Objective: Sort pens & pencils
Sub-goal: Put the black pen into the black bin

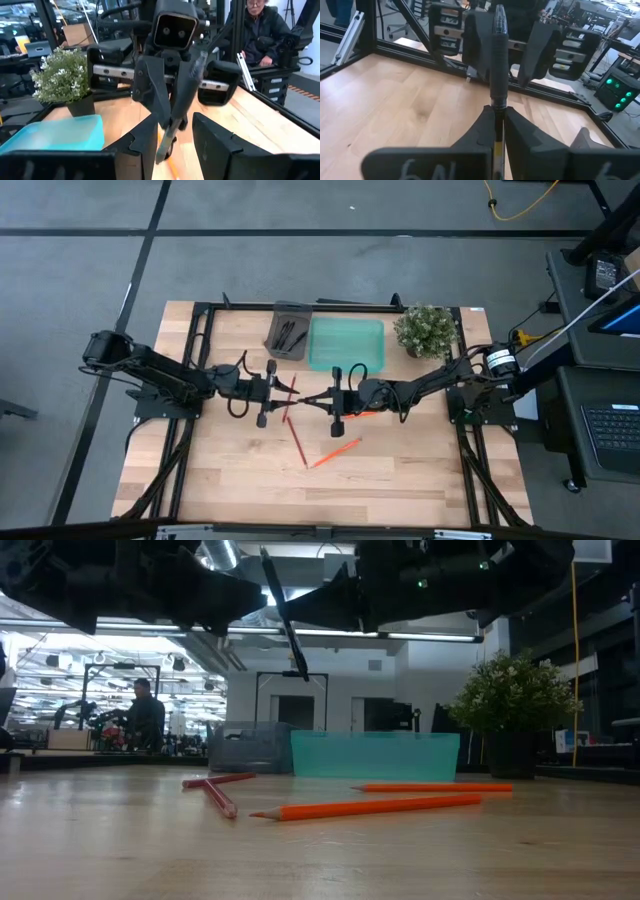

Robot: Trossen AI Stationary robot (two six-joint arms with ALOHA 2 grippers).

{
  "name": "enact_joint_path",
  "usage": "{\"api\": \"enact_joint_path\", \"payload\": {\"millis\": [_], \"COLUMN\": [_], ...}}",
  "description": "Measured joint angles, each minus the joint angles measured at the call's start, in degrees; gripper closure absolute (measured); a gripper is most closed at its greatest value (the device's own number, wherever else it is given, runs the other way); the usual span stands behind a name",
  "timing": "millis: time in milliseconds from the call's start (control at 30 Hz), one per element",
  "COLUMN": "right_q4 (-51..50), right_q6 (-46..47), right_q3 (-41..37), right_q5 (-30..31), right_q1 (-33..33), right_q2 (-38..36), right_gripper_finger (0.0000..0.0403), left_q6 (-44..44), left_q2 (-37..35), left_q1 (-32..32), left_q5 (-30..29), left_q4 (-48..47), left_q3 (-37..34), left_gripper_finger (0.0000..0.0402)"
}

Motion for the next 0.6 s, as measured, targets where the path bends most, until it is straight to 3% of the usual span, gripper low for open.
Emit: {"api": "enact_joint_path", "payload": {"millis": [333, 600], "right_q4": [-0.1, -0.1], "right_q6": [-0.1, 0.0], "right_q3": [0.0, 0.0], "right_q5": [-0.1, -1.4], "right_q1": [-0.4, -0.4], "right_q2": [0.2, 0.2], "right_gripper_finger": [0.0378, 0.0378], "left_q6": [-0.1, 1.2], "left_q2": [5.8, 6.4], "left_q1": [0.2, 0.4], "left_q5": [1.5, 1.9], "left_q4": [7.5, 3.1], "left_q3": [0.2, 4.9], "left_gripper_finger": [0.0285, 0.0285]}}
